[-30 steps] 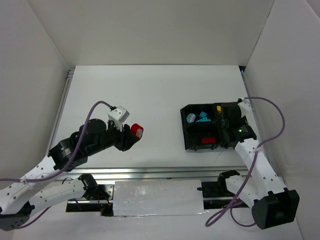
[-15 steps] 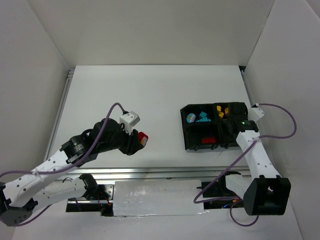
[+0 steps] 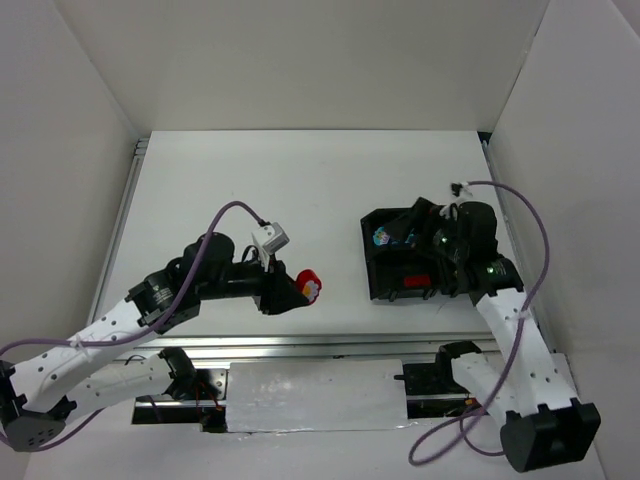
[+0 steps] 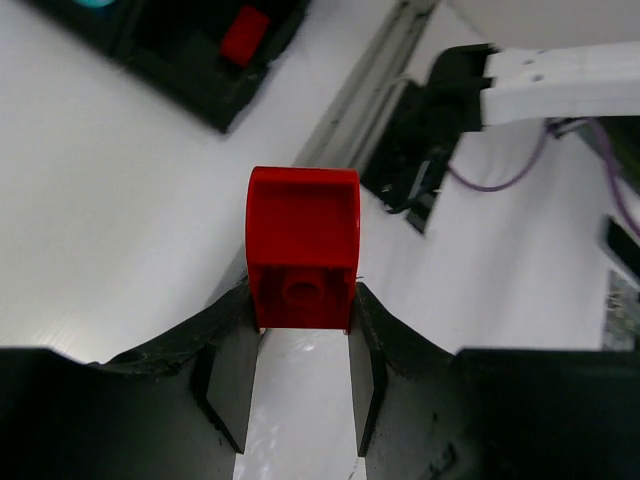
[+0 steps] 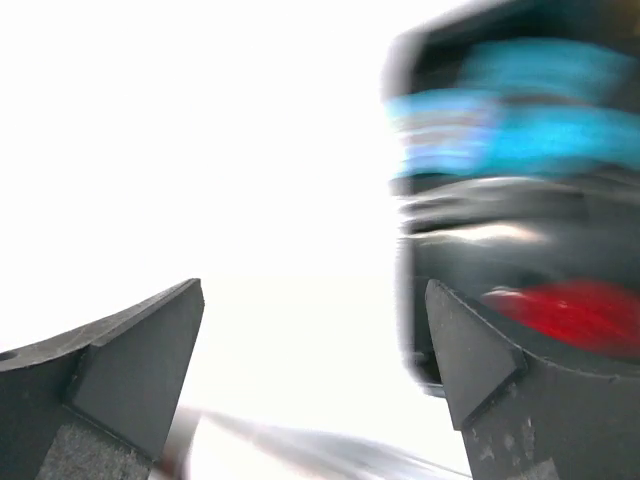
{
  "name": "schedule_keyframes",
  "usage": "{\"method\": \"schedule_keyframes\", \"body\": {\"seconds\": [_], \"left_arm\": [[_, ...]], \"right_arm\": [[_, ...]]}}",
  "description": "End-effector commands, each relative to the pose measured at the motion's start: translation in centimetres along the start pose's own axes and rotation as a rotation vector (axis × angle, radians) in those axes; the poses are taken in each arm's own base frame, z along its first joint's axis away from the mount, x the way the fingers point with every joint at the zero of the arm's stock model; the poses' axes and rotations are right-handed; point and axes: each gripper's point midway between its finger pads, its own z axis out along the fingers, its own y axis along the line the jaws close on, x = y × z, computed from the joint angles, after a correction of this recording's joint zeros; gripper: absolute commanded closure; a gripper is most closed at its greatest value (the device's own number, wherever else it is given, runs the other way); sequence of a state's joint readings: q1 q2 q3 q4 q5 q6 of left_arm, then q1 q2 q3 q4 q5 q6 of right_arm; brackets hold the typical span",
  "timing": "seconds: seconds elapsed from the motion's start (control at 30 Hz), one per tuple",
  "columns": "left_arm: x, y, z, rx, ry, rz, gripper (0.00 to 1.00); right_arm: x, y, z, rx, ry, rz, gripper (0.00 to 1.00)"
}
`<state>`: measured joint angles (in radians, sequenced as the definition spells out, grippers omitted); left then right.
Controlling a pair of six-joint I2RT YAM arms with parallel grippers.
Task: Sort the legos into containers by color
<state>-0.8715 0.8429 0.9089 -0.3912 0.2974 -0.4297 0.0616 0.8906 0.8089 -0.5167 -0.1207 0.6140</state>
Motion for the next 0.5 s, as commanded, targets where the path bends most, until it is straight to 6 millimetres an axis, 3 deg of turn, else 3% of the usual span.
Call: {"method": "schedule_keyframes", "body": {"seconds": [0.0, 0.07, 0.1, 0.17, 0.27, 0.47], "left_arm": [[-1.7, -4.2, 0.9, 0.250, -0.048, 0.008, 1.00], [-1.9, -5.4, 1.0, 0.327, -0.048, 0.016, 1.00], [-1.9, -5.6, 1.2, 0.344, -0.047, 0.016, 1.00], [-2.4, -6.8, 0.9, 0.420, -0.060, 0.025, 1.00], [-3.2, -8.4, 0.5, 0.512, -0.086, 0.040, 1.00], [-3.9, -9.4, 0.4, 0.564, -0.102, 0.044, 1.00]], "right_arm": [[6.2, 15.2, -11.2, -0.988, 0.245, -0.351, 0.02], [7.5, 17.6, -16.5, -1.212, 0.204, -0.448, 0.01], [9.3, 18.1, -18.5, -1.306, 0.230, -0.488, 0.00], [10.0, 18.4, -21.6, -1.431, 0.183, -0.532, 0.00], [10.6, 18.7, -23.0, -1.484, 0.184, -0.533, 0.00], [11.2, 19.0, -21.1, -1.410, 0.203, -0.508, 0.06]]}}
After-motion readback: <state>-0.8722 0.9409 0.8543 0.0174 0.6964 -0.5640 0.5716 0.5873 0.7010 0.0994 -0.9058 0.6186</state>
